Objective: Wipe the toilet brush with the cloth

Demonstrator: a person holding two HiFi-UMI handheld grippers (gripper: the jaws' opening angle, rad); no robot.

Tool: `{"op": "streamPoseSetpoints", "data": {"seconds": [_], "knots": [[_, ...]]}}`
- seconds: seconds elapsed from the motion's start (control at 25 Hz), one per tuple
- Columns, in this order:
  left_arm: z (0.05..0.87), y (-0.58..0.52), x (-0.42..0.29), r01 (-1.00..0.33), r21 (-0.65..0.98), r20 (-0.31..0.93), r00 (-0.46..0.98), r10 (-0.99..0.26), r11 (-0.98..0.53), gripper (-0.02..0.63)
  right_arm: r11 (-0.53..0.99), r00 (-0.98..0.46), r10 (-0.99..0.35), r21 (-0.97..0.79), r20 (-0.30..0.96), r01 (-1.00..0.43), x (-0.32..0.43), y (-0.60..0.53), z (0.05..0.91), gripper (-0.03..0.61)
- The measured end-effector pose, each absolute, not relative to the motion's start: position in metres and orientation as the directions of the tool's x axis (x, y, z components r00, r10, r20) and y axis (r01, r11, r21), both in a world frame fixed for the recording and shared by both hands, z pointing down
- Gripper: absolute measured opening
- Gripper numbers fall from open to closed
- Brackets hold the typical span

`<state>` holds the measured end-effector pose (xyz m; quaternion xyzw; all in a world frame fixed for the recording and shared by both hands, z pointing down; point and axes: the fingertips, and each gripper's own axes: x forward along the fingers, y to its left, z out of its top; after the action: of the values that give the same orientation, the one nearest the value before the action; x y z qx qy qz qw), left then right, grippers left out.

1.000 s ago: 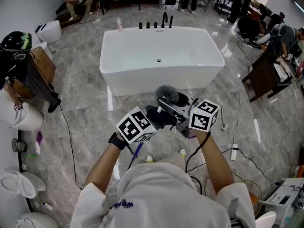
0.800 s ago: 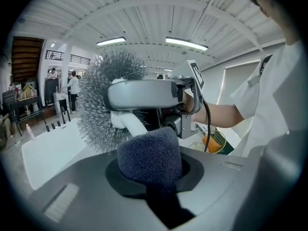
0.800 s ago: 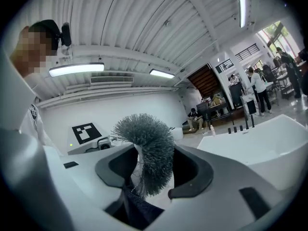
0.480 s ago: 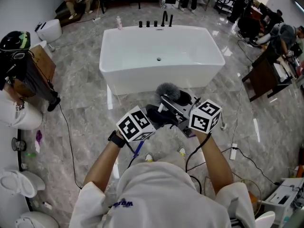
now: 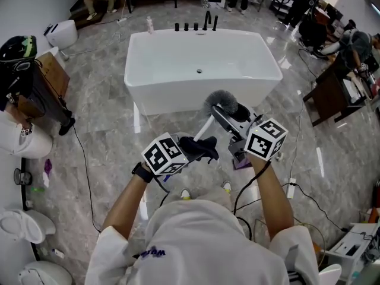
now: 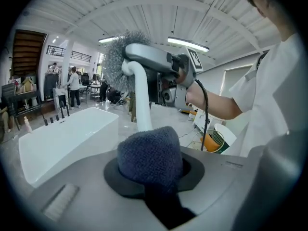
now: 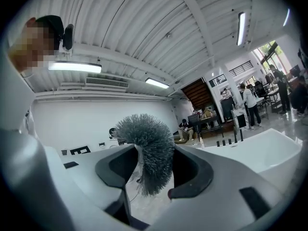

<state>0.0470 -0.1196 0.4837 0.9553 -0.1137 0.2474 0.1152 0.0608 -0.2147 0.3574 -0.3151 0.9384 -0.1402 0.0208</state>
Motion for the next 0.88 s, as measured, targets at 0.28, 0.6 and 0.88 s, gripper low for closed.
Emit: {"op": "streamPoseSetpoints", "data": {"seconds": [0.28, 0.6, 0.88], "knots": [[0.495, -0.11, 0.042, -0.24, 0.181, 0.494, 0.861, -0.123, -0.954, 0.091, 0.749, -0.779, -0.626, -0.252, 0.033, -0.613, 0.08, -0.223, 0.338, 0.216], [0.508, -0.1, 0.035, -0.221, 0.217, 0.493, 0.866, -0.089, -0.951, 0.112, 0.741, -0.76, -0.65, -0.211, 0.012, -0.638, 0.096, -0.228, 0.311, 0.215], [0.524, -0.096, 0.023, -0.242, 0.255, 0.494, 0.865, -0.089, -0.936, 0.109, 0.711, -0.724, -0.69, -0.203, -0.016, -0.673, 0.116, -0.233, 0.292, 0.213]]}}
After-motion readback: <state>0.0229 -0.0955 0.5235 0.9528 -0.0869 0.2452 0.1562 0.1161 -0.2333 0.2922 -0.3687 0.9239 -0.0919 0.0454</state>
